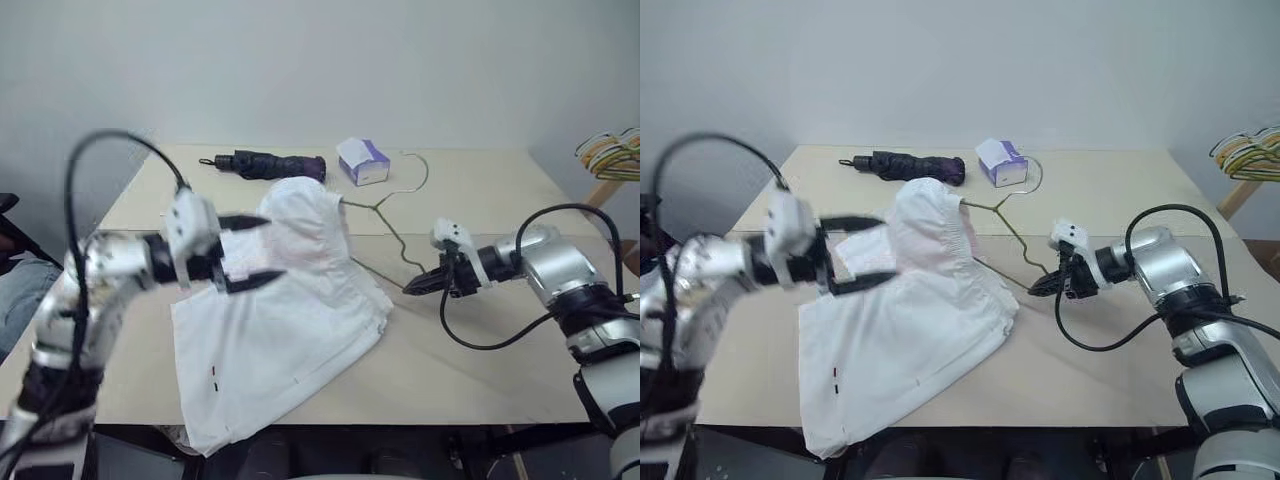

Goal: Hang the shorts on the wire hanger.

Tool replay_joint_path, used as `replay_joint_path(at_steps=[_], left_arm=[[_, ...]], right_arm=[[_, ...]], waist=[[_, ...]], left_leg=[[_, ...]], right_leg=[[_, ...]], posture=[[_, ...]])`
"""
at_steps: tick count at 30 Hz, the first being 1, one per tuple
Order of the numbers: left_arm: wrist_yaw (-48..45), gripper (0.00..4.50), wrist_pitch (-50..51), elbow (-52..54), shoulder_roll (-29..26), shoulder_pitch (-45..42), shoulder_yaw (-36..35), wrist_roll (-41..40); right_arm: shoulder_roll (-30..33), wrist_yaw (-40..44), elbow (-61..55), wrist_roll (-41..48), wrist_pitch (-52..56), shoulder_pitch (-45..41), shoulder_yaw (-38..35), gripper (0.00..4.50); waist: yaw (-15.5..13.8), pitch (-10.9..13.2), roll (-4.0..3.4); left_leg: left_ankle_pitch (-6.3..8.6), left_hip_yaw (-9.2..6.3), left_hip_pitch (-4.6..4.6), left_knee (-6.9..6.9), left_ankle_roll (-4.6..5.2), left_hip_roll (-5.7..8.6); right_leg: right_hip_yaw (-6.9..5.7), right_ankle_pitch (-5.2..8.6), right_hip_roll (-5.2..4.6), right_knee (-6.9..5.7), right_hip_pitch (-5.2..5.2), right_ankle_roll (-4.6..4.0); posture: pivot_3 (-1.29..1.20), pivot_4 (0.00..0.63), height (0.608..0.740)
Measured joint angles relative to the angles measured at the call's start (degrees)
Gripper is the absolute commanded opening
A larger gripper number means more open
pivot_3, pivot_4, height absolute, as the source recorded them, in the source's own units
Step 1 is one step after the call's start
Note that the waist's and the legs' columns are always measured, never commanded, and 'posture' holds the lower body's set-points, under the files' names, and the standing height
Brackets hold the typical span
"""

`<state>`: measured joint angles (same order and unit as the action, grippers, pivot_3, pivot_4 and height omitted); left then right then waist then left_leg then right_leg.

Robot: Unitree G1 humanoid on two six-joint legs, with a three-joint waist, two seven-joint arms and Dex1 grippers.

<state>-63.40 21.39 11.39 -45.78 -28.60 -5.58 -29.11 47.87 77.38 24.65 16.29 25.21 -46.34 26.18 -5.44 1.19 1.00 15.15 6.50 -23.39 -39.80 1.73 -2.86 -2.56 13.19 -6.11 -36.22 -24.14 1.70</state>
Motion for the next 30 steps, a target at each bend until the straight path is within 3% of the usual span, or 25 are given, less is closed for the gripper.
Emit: replay_joint_path(at_steps=[5,12,23,26,30], left_arm=[[-10.49,4.46,-5.95,-16.69,-2.69,-15.13,0.64,1.21],[-25.62,4.46,-16.92,-40.42,-0.52,-30.12,11.14,10.92],[-28.92,4.46,-21.76,-45.44,-0.14,-34.98,30.16,8.93],[-28.93,3.89,-22.63,-48.07,0.47,-35.70,32.97,10.29],[-28.93,2.60,-23.06,-52.78,2.49,-36.80,33.69,13.46]], right_arm=[[-0.10,-0.52,-6.34,-3.98,-0.31,-0.01,-0.88,0.00],[-3.09,-0.15,-12.72,-7.66,-0.06,-0.89,-0.90,0.00],[-6.62,-1.43,-14.96,-13.91,3.76,-3.02,0.37,0.00],[-6.60,-1.27,-15.93,-14.74,4.36,-3.02,0.36,0.00],[-6.61,-1.15,-17.19,-15.08,5.21,-2.99,0.36,0.00]], waist=[[1.70,0.01,0.01],[2.96,0.01,0.02],[3.42,0.02,0.02],[3.48,0.01,0.02],[3.70,0.02,0.02]], left_leg=[[-0.02,0.01,-0.01,-0.01,-0.01,0.02],[-0.03,0.02,-0.05,-0.08,-0.02,0.02],[0.00,0.02,-0.14,-0.13,0.04,0.00],[0.01,0.01,-0.13,-0.19,0.05,0.00],[0.01,0.01,-0.15,-0.23,0.06,0.00]], right_leg=[[0.00,0.00,0.01,0.03,0.03,0.05],[0.02,0.00,0.03,-0.02,0.00,0.07],[0.10,0.01,0.03,-0.09,-0.12,0.09],[0.10,0.02,0.03,-0.17,-0.13,0.10],[0.10,0.03,0.03,-0.17,-0.13,0.11]], posture=[[0.10,0.000,0.740],[0.09,0.000,0.740],[0.06,0.000,0.740],[0.05,0.000,0.740],[0.05,0.000,0.740]])
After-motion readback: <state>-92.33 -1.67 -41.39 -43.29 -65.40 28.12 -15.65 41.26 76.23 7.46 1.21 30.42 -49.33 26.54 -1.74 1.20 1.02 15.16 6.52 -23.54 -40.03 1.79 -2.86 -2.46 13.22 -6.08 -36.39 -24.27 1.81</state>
